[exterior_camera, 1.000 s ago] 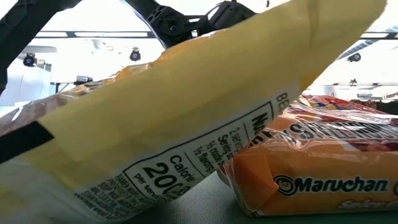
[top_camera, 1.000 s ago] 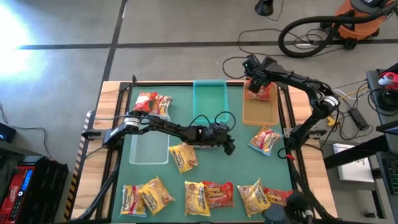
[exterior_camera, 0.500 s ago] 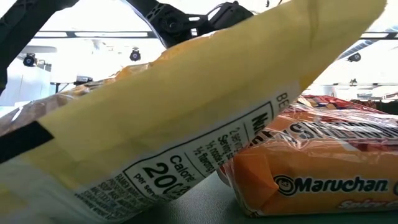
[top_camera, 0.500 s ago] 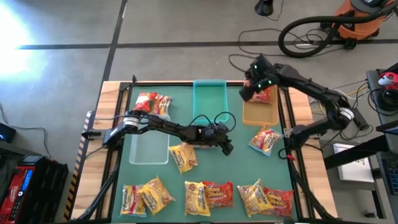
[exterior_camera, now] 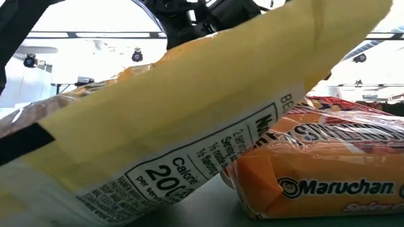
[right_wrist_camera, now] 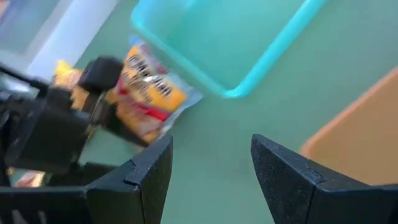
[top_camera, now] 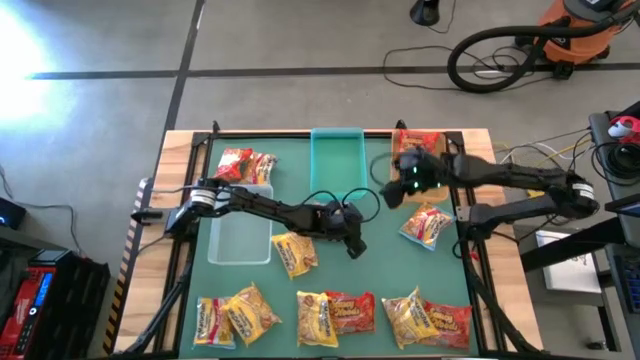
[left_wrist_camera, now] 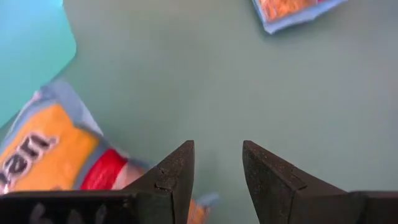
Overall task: Sort Maruchan noodles
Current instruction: Put the blue noodle pack into the blue bin
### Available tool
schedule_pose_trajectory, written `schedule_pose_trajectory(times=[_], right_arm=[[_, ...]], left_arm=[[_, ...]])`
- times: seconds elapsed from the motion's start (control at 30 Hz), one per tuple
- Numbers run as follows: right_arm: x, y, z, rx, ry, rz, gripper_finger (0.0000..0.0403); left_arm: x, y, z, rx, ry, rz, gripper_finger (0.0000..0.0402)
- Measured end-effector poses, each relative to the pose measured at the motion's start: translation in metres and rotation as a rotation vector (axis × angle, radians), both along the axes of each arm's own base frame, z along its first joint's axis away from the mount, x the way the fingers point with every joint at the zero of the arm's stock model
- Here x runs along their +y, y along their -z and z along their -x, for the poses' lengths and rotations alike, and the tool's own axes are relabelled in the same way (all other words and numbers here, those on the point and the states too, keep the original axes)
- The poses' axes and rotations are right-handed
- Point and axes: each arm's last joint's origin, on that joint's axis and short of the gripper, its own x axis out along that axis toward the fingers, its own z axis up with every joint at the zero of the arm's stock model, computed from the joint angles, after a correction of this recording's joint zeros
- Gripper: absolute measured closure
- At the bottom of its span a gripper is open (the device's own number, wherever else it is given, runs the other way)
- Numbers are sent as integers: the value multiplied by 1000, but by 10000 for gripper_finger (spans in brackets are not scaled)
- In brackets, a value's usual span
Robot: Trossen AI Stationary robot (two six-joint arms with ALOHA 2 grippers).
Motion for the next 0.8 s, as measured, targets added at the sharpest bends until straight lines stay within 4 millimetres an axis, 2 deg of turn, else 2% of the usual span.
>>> schedule_pose_trajectory(times=[0.1,0.3,0.4,0.53,0.8], right_arm=[[18,12,-5,-36,-15,-21,197],[40,22,-16,-45,-41,-37,197],[44,25,-18,-30,-53,-32,197],[49,25,-18,-27,-73,-33,197],[57,22,-16,-41,-107,-48,197]], left_arm=[[-8,-5,5,21,-25,-38,283],[-21,-16,20,37,-212,-90,283],[-21,-14,31,83,-350,-115,283],[-17,-9,40,123,-497,-61,283],[-16,-7,39,78,-598,15,283]])
